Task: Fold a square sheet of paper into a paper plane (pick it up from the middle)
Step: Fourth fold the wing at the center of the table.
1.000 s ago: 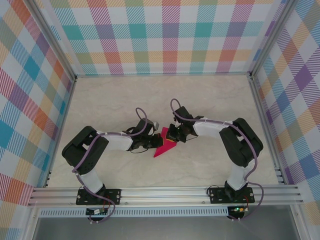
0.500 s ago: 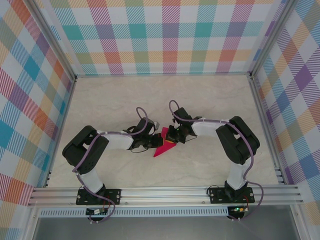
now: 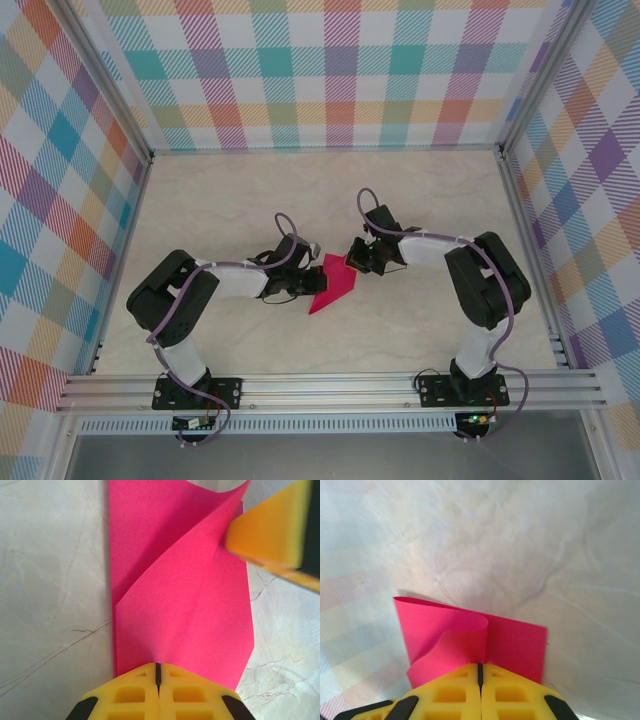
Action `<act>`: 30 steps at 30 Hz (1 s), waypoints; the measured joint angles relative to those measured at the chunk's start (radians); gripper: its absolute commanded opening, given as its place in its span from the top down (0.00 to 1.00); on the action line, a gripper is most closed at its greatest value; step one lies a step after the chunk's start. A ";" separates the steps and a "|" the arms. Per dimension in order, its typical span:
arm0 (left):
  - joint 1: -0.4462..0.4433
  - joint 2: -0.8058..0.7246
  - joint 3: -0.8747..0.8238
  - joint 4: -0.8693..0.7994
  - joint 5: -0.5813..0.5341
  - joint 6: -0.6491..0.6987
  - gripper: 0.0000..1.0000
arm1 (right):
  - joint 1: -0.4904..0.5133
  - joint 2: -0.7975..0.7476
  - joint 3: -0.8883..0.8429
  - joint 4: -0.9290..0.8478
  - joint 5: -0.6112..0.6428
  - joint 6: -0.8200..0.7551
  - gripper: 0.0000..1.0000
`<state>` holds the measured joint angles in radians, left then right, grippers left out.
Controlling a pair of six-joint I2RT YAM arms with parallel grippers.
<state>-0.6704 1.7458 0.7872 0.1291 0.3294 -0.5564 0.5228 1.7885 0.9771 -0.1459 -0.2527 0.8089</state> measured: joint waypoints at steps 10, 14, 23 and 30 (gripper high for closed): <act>0.000 0.000 0.005 -0.012 -0.001 0.000 1.00 | 0.082 -0.043 -0.008 0.047 -0.033 -0.037 0.95; 0.000 0.002 0.011 -0.023 -0.001 0.000 1.00 | 0.092 0.047 0.011 0.048 -0.055 -0.040 0.95; 0.000 0.009 0.032 -0.058 -0.004 0.001 1.00 | 0.034 0.087 0.020 0.060 -0.095 -0.048 0.96; 0.000 0.013 0.042 -0.076 -0.005 0.008 1.00 | -0.050 0.116 0.042 0.072 -0.139 -0.073 0.96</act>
<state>-0.6704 1.7588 0.8295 0.0532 0.3248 -0.5484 0.4732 1.9045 1.0191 -0.0742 -0.3916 0.7361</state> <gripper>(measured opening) 0.046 0.048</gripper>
